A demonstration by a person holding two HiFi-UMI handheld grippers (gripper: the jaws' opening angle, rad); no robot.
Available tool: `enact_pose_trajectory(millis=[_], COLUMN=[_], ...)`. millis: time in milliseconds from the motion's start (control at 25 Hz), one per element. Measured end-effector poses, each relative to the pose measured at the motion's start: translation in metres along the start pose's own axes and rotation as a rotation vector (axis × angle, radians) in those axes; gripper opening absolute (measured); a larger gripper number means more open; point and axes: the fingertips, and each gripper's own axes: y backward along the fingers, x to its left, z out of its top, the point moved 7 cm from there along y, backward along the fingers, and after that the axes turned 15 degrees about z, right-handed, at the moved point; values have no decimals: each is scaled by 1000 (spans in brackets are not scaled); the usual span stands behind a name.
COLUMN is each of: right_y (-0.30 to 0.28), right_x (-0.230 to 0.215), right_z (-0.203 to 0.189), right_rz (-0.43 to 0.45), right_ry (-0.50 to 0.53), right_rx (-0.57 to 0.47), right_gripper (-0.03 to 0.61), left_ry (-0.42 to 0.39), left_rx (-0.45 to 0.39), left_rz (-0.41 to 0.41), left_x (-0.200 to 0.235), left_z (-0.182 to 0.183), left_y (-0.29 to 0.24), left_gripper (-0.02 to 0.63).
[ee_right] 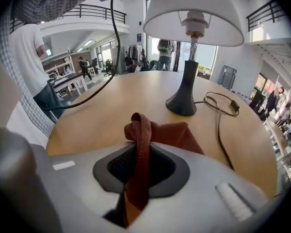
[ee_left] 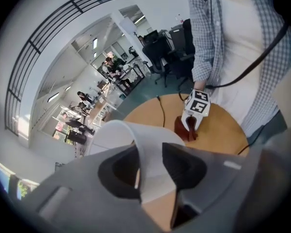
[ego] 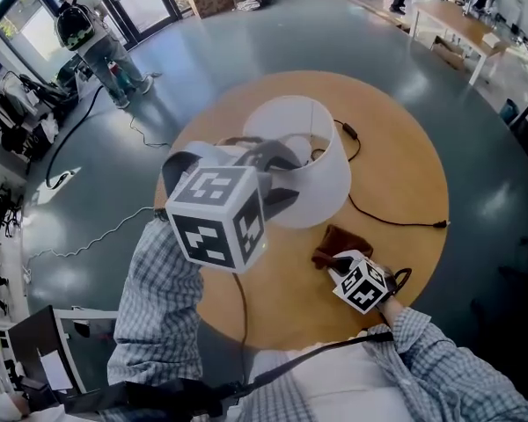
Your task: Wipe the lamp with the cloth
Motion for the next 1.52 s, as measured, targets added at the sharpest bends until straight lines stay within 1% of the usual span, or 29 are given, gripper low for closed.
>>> enact_pose_trajectory(millis=[120,280,400,480,520,640,760,880,960,1040,1200,1280,1360,1440,1480,1520], right_y=[-9,-13,-14,-12,-10,-2,7,17,24,28,37,45,53,60,64,68], right_x=[7,12,13,15,16,15,11,5,0,-3,-2,-1,-1,-1,0,2], right_z=[-2,-4,-6,-5,-4,-1,1,-2,-4,-6,-11,-11,-14,-17,-19,-20], right_rz=[41,86,105,106,103,81,47,15,-7,-20,-42,-69,-96,-124,-139,-150], right_ry=[-8,-9,-10,-10,-10,-18,-39,-87,-108,-120,-148,-160,-172,-180,-181,-183], right_rx=[25,42,39,30,24,-4,-52,-120,-159,-177,-217,-247,-274,-299,-312,-327], right_gripper=[78,168,225,251,252,261,275,273,268,262,252,218,198,160,139,102], left_ry=[-22,-16,-15,-4,10,91,156,201,249,287,312,351,404,452,475,502], left_rx=[17,39,22,-7,-31,-114,-161,-188,-212,-238,-262,-289,-315,-328,-332,-339], left_rz=[-7,-8,25,60,80,151,214,269,304,321,374,418,466,515,542,565], left_x=[-4,-4,-4,-5,-5,-2,2,3,5,5,2,2,2,0,-2,-5], left_z=[5,6,6,6,6,4,0,-4,-10,-14,-15,-19,-25,-31,-33,-36], left_y=[-2,-5,-7,-6,-5,0,4,9,13,15,18,25,31,36,39,42], left_gripper=[143,144,156,170,177,184,193,192,183,177,172,143,110,82,52,22])
